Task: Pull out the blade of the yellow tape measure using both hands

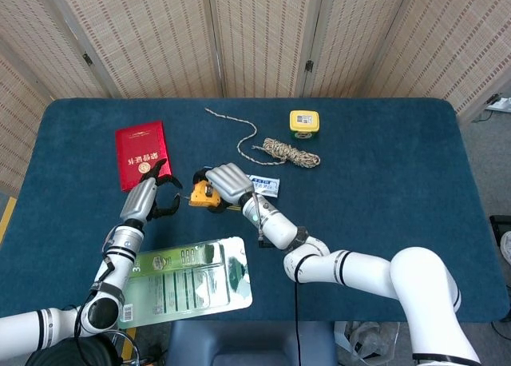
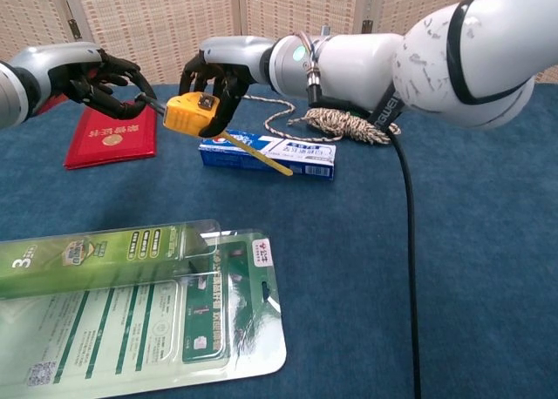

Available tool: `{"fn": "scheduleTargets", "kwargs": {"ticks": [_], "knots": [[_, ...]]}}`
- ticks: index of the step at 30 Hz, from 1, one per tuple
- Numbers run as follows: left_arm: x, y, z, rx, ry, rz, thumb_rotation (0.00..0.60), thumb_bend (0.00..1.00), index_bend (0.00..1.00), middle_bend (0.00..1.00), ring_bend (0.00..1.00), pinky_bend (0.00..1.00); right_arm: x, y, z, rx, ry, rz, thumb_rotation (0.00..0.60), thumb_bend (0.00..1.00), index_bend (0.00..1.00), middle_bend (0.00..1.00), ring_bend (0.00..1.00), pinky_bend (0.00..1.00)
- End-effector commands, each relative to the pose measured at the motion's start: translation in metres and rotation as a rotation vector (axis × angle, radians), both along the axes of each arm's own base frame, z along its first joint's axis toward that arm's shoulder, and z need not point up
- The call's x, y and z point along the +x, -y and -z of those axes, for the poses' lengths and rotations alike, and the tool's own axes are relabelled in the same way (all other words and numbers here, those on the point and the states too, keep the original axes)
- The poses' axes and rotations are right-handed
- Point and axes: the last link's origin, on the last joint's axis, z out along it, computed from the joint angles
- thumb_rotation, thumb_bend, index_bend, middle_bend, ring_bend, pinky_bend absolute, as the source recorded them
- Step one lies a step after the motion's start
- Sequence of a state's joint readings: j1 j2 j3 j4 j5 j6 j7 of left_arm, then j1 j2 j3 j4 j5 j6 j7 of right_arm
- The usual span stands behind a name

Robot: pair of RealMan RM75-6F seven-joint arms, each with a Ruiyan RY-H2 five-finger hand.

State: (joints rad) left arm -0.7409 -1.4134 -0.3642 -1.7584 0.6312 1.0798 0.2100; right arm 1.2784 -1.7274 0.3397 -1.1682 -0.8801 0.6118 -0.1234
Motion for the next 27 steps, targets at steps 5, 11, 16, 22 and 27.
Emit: {"fn": "scheduleTargets", "kwargs": {"ticks": [5,11,16,22,27], "knots": [[-0.002,-0.002,0.000,0.025,0.011,-0.011,0.600,0.51,0.59,0.07,0.00,0.00,-0.004,0.001,-0.003,-0.004,-0.014,0.003,0.600,0.29,0.54,0.43,0.36,0.30],[-0.005,-0.005,0.000,0.052,0.030,-0.024,0.600,0.55,0.68,0.17,0.00,0.00,-0.007,0.002,-0.007,-0.011,-0.019,0.008,0.600,0.29,0.54,0.43,0.36,0.30],[-0.010,-0.005,-0.002,0.063,0.033,-0.030,0.600,0.56,0.70,0.17,0.00,0.00,-0.014,0.005,-0.014,-0.024,-0.035,0.012,0.600,0.29,0.54,0.43,0.36,0.30],[-0.020,-0.007,-0.008,0.083,0.033,-0.052,0.600,0.56,0.70,0.18,0.00,0.00,-0.030,0.005,-0.031,-0.034,-0.052,0.026,0.600,0.30,0.54,0.43,0.36,0.30],[-0.029,-0.010,-0.016,0.093,0.015,-0.061,0.600,0.56,0.70,0.18,0.00,0.00,-0.051,0.003,-0.050,-0.051,-0.100,0.033,0.600,0.29,0.54,0.43,0.36,0.30]]}}
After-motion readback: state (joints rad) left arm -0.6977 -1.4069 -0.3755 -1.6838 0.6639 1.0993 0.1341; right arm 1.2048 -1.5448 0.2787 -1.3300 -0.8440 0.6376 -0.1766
